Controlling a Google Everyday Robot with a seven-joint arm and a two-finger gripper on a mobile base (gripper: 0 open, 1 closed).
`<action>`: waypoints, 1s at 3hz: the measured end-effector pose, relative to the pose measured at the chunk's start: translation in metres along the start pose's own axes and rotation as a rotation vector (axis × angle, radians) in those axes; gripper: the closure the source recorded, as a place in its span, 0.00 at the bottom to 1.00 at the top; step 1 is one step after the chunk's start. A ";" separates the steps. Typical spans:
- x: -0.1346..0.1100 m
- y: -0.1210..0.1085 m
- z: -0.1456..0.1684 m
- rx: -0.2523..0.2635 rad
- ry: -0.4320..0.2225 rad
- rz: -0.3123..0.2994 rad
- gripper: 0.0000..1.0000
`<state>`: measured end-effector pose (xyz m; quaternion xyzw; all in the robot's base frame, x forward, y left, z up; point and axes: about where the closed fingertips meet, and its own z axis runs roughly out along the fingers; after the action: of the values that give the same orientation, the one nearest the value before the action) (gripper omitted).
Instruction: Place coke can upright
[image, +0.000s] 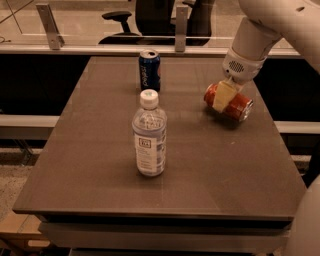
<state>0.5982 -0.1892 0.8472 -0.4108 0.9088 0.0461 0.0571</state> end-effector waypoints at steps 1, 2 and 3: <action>0.000 -0.002 -0.017 0.023 -0.020 -0.010 1.00; -0.004 0.002 -0.040 0.042 -0.090 -0.034 1.00; -0.008 0.016 -0.067 0.050 -0.232 -0.087 1.00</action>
Offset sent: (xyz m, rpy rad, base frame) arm -0.0098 -0.0001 0.0757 0.0888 -0.1698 0.0478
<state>0.5871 -0.1811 0.9151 -0.4400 0.8784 0.0680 0.1739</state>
